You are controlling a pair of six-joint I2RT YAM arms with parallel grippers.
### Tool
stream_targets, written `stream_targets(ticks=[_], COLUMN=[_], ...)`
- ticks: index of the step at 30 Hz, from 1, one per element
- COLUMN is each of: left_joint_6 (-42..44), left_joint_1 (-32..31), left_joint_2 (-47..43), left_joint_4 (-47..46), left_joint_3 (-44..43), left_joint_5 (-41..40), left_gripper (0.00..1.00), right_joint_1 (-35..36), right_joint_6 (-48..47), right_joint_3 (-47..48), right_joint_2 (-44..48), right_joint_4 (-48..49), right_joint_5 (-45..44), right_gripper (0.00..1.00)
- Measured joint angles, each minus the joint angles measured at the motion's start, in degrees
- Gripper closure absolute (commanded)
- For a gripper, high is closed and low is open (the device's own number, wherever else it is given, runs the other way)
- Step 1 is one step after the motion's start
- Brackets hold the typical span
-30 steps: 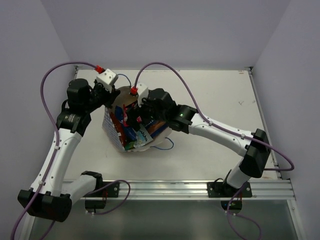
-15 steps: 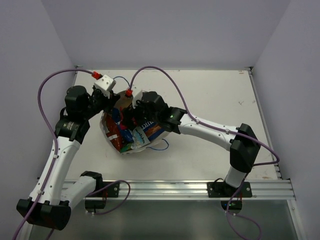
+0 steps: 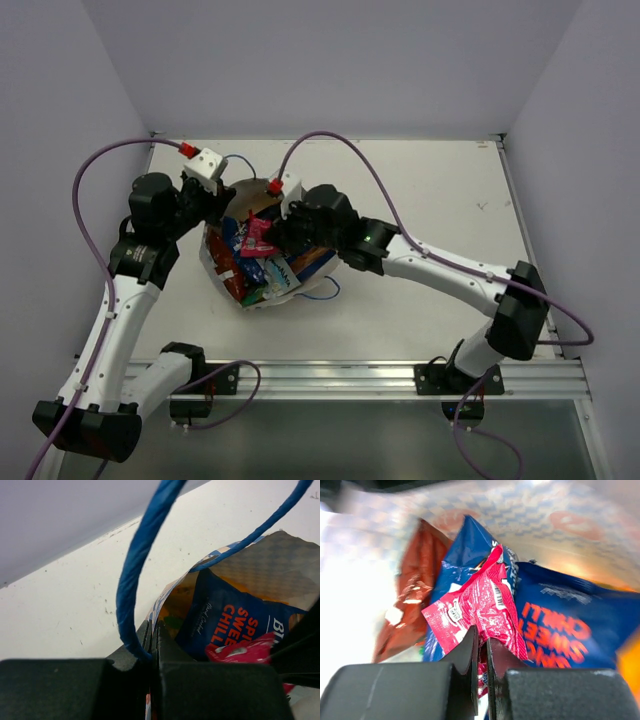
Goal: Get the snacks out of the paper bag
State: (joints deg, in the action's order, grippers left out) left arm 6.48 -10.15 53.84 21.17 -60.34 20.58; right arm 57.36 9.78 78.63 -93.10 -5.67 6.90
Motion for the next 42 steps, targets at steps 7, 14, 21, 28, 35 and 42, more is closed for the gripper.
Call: stream_targets(ticks=[7,14,21,28,35,42], left_joint_6=[0.13,0.15,1.05,2.78,3.19,3.17], left_joint_1=[0.0,0.0,0.0,0.0,0.0,0.0], left_joint_2=[0.02,0.96,0.83,-2.47,-4.83,-4.87], left_joint_4=[0.94,1.09,1.18,1.2,1.22,1.11], left_joint_3=[-0.66,-1.33,-1.31,0.79,2.19,2.6], left_joint_5=[-1.99,-2.75,-1.6,0.22,0.35,0.31], left_gripper=[1.0,1.0,1.0,1.0,1.0,1.0], right_joint_1=[-0.13,-16.96,-34.99,-35.93,-35.89,-34.51], right_joint_6=[-2.14,0.39,5.27,8.33,10.47,7.39], right_joint_3=[-3.61,-12.76,-19.45,-18.32,-14.88,-17.25], right_joint_2=[18.67,36.81,27.61,3.21,-8.35,12.87], right_joint_4=[-2.14,-2.54,-3.91,-0.92,-0.52,-5.92], right_joint_5=[-4.59,-12.52,-10.58,-1.38,3.76,2.62], right_gripper=[1.0,1.0,1.0,0.94,0.26,0.16])
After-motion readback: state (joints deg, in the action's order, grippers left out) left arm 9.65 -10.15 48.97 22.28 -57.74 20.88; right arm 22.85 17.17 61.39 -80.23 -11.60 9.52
